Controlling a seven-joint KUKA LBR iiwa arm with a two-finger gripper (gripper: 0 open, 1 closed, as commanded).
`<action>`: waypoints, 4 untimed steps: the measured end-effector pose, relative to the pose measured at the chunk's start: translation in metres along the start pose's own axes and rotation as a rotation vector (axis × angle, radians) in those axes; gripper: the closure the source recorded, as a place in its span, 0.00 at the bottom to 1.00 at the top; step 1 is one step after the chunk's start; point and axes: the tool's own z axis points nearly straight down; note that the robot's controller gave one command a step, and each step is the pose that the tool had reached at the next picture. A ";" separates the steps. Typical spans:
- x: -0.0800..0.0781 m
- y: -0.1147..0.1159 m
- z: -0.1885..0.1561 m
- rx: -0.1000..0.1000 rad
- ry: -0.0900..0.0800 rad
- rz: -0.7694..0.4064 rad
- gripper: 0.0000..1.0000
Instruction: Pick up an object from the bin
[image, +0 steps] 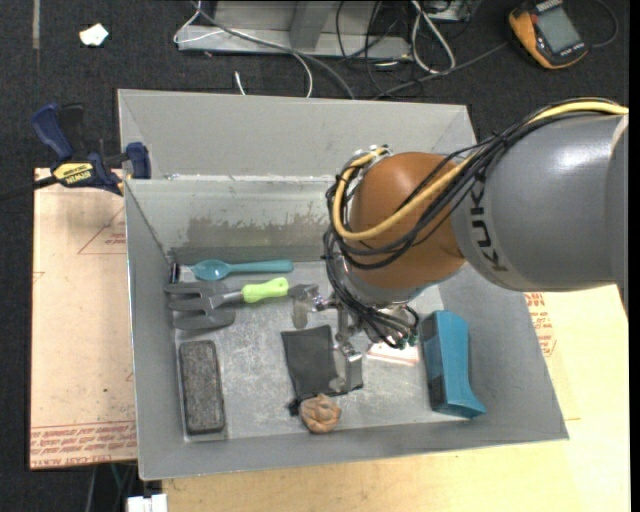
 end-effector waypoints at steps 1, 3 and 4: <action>-0.015 -0.010 0.022 -0.002 0.007 0.267 0.00; -0.015 -0.028 0.095 0.000 -0.010 0.198 1.00; -0.014 -0.027 0.091 0.001 -0.012 0.242 1.00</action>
Offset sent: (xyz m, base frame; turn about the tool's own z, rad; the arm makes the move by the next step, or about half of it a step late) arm 0.0281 -0.0219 -0.0892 0.0169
